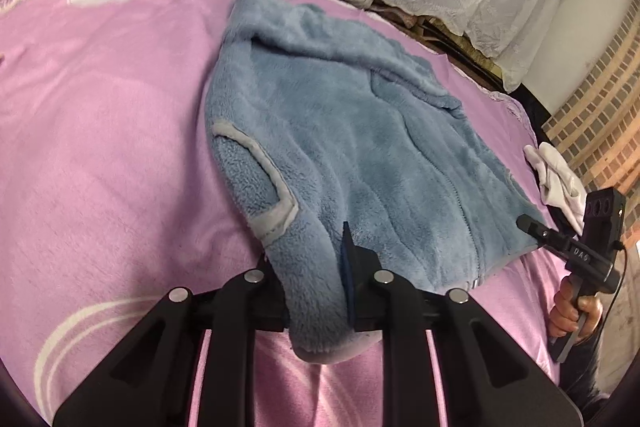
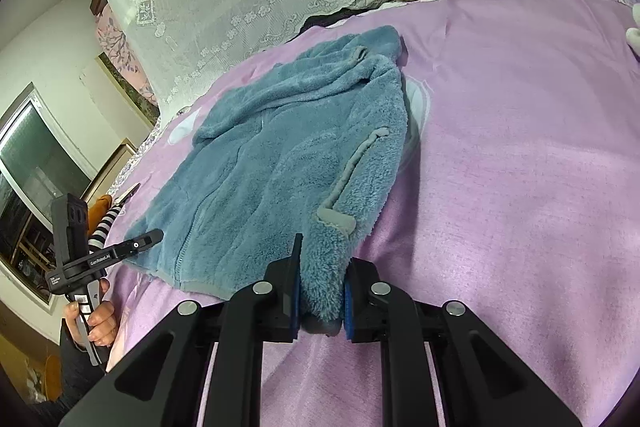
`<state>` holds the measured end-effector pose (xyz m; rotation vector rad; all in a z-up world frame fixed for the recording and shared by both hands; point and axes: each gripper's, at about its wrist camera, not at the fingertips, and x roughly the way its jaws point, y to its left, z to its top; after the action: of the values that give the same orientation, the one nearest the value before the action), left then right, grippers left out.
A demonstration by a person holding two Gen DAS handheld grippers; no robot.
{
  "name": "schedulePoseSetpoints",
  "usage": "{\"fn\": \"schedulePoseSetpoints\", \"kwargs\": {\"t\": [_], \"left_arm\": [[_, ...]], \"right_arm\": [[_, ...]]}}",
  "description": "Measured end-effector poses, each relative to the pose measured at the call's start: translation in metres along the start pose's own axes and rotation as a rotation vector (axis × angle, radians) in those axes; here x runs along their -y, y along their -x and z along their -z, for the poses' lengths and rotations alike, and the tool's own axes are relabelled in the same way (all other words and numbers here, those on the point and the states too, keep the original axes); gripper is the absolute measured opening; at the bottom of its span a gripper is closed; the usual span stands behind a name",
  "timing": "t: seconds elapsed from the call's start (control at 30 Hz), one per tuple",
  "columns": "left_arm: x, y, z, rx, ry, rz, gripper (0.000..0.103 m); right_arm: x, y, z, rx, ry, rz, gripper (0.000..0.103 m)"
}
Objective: Fold small clothes
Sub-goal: 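Lift the held edge with both tools and fold it over toward the hood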
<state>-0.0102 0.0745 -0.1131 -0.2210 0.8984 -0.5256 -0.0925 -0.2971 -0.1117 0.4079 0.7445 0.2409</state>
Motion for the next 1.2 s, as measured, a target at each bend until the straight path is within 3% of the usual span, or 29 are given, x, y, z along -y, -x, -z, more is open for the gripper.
{"fn": "schedulePoseSetpoints", "kwargs": {"t": [0.27,0.47,0.73,1.2], "left_arm": [[0.017,0.015,-0.001,0.066,-0.08,-0.036,0.014],[0.022,0.025,-0.023,0.084,-0.086,-0.037,0.014],[0.039,0.03,-0.067,0.141,-0.123,-0.092,0.014],[0.034,0.007,-0.143,0.213,-0.051,-0.193,0.014]], "right_arm": [[-0.002,0.009,-0.005,0.034,0.0,-0.028,0.016],[-0.003,0.014,-0.017,0.04,-0.026,-0.077,0.016],[-0.022,0.018,-0.057,0.093,0.037,-0.06,0.015],[-0.018,-0.015,-0.14,0.173,-0.037,-0.043,0.015]]}}
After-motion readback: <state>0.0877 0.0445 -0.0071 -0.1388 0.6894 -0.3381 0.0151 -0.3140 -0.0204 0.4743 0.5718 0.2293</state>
